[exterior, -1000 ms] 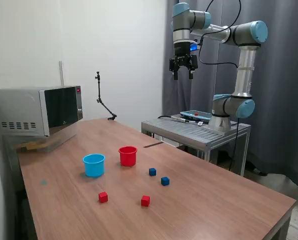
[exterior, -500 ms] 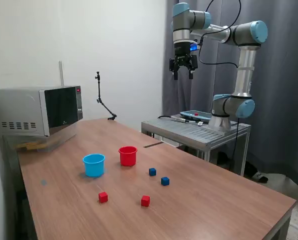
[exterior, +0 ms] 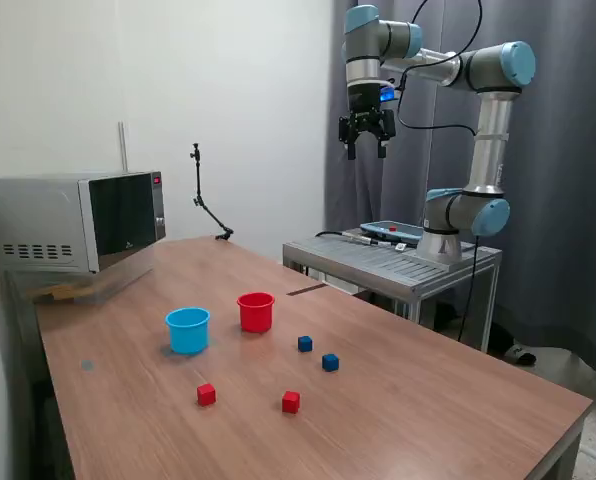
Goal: Place red objects in the red bin, and blue objects in the blue bin.
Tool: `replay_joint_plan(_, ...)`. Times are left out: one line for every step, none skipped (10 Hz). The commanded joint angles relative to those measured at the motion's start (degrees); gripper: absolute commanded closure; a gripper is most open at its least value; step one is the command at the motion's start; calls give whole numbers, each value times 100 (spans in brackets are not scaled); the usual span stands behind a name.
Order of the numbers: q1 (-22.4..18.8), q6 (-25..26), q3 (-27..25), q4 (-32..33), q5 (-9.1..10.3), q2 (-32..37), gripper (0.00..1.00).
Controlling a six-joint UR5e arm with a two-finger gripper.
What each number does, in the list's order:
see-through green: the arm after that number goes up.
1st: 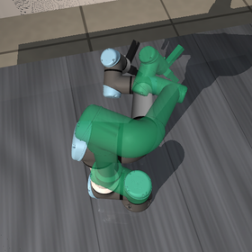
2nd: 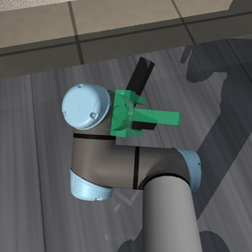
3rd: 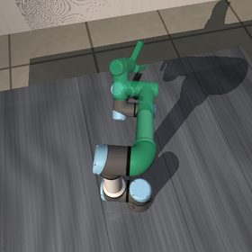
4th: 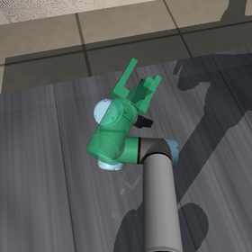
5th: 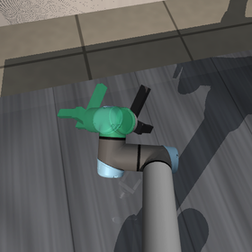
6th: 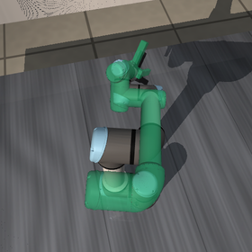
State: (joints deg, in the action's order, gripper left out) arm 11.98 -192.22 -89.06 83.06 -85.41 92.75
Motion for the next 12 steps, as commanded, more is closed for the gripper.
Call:
replay_joint_plan(-3, 0, 3, 9, 16, -46, 0)
replay_joint_plan(-3, 0, 3, 9, 16, -64, 0)
replay_joint_plan(-3, 0, 3, 9, 16, -73, 0)
replay_joint_plan(-3, 0, 3, 9, 25, -73, 0)
replay_joint_plan(-3, 0, 3, 9, 25, -90, 0)
replay_joint_plan(-3, 0, 3, 9, 25, -151, 0)
replay_joint_plan(-3, 0, 3, 9, 16, -152, 0)
replay_joint_plan(-3, -9, 3, 17, 7, -143, 0)
replay_joint_plan(-3, -9, 3, 18, 7, -134, 0)
replay_joint_plan(-12, -9, -6, 44, 7, -126, 0)
replay_joint_plan(-12, -9, 3, 44, 7, -126, 0)
replay_joint_plan(-12, -9, 3, 44, 7, -126, 0)
